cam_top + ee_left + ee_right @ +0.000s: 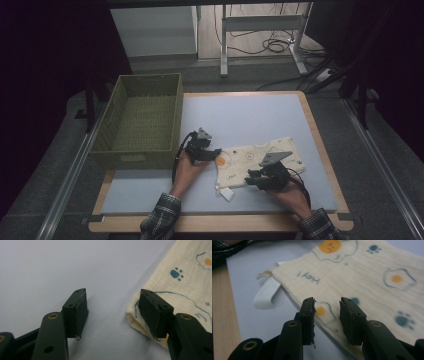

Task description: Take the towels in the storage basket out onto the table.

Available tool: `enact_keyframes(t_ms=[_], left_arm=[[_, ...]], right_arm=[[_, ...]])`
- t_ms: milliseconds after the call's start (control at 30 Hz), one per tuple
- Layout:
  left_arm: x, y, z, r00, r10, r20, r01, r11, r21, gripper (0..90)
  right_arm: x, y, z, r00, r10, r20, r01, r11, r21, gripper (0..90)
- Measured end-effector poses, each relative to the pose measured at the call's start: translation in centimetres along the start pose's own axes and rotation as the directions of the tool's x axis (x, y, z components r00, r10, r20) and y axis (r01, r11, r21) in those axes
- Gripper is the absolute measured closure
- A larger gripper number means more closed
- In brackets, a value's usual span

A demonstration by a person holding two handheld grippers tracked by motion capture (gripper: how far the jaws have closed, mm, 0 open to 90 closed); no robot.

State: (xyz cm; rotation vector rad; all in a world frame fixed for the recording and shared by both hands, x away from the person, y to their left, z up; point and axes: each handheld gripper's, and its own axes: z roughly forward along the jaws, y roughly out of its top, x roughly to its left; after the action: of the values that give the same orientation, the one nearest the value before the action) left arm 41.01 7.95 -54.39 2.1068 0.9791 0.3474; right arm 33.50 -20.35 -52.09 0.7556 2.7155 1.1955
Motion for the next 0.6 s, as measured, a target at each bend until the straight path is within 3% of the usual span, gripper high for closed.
enact_keyframes(t_ms=[600], left_arm=[[0.0, 0.0, 0.0, 1.0, -0.004, -0.003, 0.004, 1.0, -0.001, 41.0]], right_arm=[[4.3, 3.6, 5.5, 0.9924, -0.097, -0.076, 0.099, 0.995, 0.028, 55.3]])
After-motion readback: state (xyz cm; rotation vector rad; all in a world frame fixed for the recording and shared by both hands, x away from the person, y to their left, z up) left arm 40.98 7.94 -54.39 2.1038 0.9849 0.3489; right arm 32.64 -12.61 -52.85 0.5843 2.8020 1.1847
